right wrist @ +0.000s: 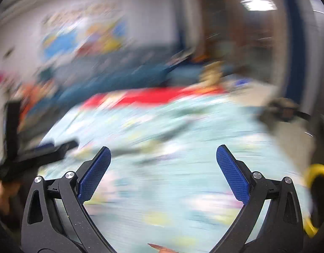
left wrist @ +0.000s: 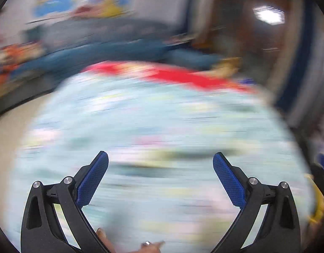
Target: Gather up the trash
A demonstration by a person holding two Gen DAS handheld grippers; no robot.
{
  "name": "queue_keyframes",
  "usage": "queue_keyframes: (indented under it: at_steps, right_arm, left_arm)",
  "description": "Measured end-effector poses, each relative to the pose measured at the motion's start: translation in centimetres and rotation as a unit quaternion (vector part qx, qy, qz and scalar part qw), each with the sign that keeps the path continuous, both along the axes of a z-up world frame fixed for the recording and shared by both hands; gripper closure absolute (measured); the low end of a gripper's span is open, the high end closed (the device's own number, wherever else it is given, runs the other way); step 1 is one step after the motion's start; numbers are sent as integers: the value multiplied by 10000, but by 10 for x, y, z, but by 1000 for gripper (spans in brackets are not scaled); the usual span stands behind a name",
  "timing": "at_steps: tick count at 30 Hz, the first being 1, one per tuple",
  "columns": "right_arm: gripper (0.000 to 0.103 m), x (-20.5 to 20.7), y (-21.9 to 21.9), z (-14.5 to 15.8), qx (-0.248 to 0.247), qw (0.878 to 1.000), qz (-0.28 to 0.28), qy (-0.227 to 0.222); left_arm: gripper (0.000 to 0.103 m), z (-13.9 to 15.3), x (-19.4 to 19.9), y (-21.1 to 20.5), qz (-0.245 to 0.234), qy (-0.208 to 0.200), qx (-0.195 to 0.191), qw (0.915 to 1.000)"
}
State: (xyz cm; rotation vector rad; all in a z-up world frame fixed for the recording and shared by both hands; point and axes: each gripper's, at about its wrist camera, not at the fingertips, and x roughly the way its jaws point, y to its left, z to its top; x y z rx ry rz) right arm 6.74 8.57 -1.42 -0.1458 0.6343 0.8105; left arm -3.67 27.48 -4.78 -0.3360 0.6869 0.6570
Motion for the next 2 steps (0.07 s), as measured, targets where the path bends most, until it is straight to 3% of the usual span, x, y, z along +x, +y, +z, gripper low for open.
queue_keyframes:
  at_steps: [2]
  right_arm:
    - [11, -3, 73, -21, -590, 9958, 622, 323]
  left_arm:
    - [7, -20, -13, 52, 737, 553, 98, 9957]
